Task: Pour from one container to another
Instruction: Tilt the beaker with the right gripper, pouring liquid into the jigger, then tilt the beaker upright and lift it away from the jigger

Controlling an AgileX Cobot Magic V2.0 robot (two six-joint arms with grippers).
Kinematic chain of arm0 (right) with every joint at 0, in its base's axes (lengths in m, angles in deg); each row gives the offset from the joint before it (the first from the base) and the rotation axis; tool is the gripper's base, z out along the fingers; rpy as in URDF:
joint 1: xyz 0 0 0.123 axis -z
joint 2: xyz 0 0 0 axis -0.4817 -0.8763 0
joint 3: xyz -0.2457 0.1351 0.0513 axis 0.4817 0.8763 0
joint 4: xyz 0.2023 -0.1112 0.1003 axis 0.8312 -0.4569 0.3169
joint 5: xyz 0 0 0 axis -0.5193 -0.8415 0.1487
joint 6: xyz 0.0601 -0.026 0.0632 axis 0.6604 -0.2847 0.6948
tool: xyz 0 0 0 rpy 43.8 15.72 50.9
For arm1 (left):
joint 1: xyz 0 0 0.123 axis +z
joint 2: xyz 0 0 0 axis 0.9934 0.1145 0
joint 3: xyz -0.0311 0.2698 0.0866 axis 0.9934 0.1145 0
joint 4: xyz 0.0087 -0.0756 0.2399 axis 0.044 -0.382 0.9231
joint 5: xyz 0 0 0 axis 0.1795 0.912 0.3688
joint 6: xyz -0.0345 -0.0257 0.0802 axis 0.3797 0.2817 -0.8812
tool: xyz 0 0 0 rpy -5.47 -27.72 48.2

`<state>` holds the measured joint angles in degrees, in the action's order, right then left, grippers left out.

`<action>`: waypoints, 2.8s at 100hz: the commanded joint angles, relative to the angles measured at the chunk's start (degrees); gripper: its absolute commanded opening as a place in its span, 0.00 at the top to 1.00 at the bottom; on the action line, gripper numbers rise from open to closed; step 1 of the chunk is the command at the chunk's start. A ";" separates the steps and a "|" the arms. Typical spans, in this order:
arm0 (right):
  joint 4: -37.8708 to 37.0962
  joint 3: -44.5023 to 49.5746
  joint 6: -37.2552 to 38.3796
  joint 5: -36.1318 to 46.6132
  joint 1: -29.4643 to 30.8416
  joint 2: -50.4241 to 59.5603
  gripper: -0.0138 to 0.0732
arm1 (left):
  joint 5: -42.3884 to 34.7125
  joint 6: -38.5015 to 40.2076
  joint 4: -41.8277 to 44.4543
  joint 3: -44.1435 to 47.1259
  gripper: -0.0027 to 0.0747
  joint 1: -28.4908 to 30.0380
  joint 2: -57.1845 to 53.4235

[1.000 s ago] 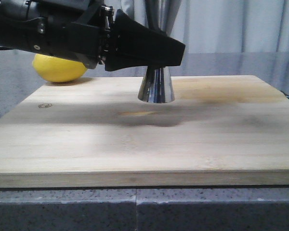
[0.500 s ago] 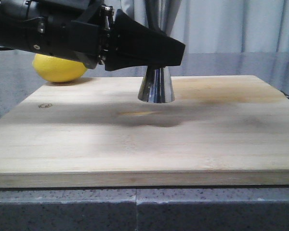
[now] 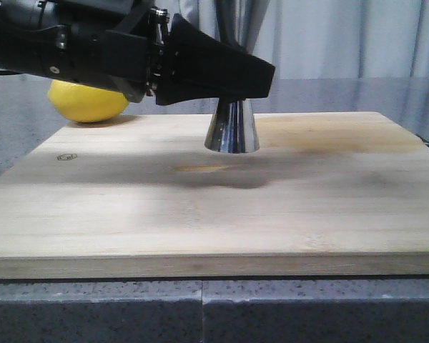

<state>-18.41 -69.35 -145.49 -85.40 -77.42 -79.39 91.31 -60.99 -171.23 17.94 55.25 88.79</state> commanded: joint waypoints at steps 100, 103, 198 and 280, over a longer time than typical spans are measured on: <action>-3.91 -2.10 0.00 2.43 -0.65 1.74 0.61 | 6.22 0.60 -3.85 -1.56 0.99 -0.44 -2.99; -3.91 -2.10 0.00 2.43 -0.65 1.74 0.61 | 6.22 0.60 -3.85 -1.56 0.99 -0.44 -2.99; -4.02 -2.10 3.28 2.39 -0.65 1.74 0.61 | 6.22 0.60 -3.85 -1.56 0.99 -0.44 -2.99; -8.24 -2.10 18.42 0.04 2.46 1.74 0.61 | 6.60 0.60 -3.72 -1.56 0.99 -0.44 -2.99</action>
<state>-23.90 -69.35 -130.49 -87.74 -76.15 -79.39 91.35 -60.55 -171.19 17.94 55.25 88.79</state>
